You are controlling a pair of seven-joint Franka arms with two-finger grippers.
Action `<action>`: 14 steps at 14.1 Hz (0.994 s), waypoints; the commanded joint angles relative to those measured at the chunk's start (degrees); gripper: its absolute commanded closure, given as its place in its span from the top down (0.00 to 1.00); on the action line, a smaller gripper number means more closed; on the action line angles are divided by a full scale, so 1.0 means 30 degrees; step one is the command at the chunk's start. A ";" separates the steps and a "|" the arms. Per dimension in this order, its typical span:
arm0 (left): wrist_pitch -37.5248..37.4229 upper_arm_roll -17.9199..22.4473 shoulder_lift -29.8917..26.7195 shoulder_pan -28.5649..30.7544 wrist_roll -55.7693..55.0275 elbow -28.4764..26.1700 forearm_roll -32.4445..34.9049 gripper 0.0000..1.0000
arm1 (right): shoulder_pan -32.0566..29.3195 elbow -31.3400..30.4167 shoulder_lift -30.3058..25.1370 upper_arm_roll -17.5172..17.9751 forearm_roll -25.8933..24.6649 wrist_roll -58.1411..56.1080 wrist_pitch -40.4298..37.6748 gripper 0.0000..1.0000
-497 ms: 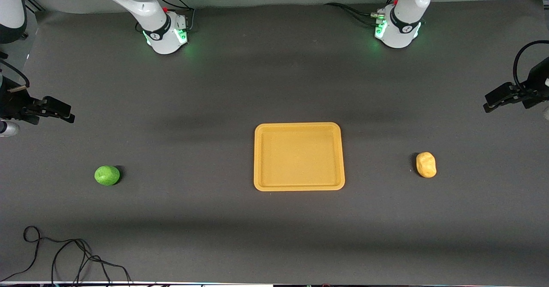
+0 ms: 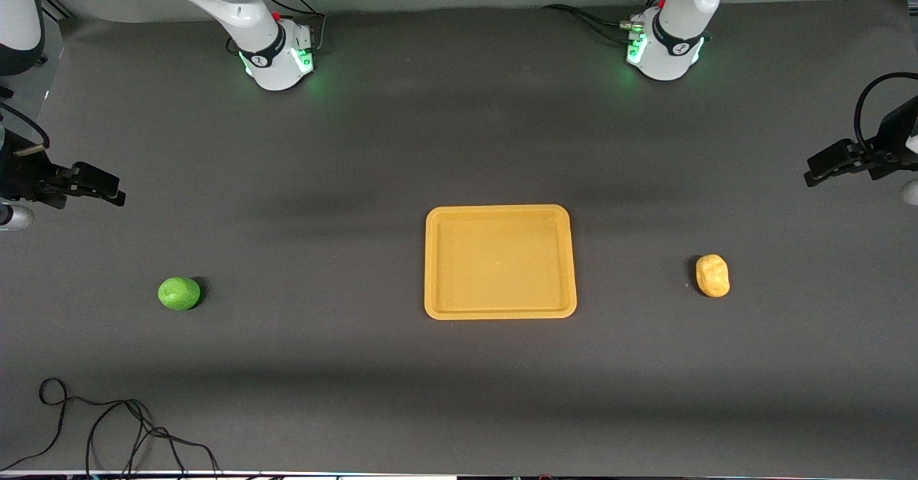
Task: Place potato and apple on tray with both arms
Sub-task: 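Move the left gripper toward the yellow potato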
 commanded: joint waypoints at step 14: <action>0.7880 -0.0066 0.5210 -0.0738 0.0182 -0.4162 -0.0094 0.92 | -0.0281 0.0511 0.0286 0.0056 0.0045 -0.0354 -0.0495 1.00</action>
